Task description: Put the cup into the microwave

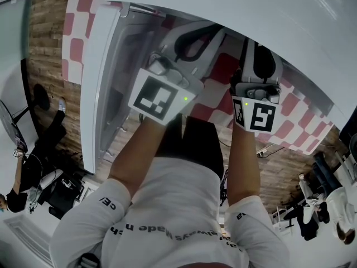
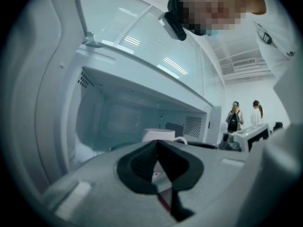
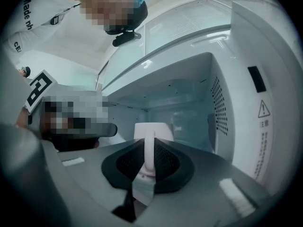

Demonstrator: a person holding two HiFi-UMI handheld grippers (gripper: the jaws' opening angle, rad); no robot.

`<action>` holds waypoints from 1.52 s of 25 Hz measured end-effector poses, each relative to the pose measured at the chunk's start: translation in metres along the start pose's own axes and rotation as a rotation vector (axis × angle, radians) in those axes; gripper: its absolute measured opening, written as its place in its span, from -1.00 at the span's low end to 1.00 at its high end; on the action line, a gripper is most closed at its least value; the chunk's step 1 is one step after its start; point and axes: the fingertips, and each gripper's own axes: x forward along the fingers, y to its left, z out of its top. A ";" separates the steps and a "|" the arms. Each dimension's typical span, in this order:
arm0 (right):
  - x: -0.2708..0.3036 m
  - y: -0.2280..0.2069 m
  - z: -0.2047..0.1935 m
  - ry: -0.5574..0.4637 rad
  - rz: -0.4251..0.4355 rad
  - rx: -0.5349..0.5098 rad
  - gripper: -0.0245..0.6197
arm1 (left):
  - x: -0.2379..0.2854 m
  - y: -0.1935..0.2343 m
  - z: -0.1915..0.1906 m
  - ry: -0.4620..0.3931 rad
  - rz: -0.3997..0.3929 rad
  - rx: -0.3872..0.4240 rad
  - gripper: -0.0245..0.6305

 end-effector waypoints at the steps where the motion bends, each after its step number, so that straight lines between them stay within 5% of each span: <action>1: 0.003 0.000 0.000 0.003 0.002 -0.001 -0.81 | 0.000 0.000 0.000 0.002 0.001 0.001 -0.92; 11: 0.013 0.005 -0.010 0.109 0.007 0.010 -0.73 | -0.007 0.003 0.011 0.019 0.024 -0.001 -0.92; 13: 0.009 0.006 -0.006 0.130 -0.003 0.025 -0.60 | -0.011 0.002 0.019 0.018 0.029 0.003 -0.92; 20: -0.023 0.008 0.026 0.214 -0.045 0.042 -0.62 | -0.031 -0.019 0.047 0.035 0.021 0.013 -0.91; 38: -0.129 0.049 0.235 0.166 0.038 0.020 -0.74 | -0.116 -0.107 0.199 -0.012 -0.045 0.024 -0.91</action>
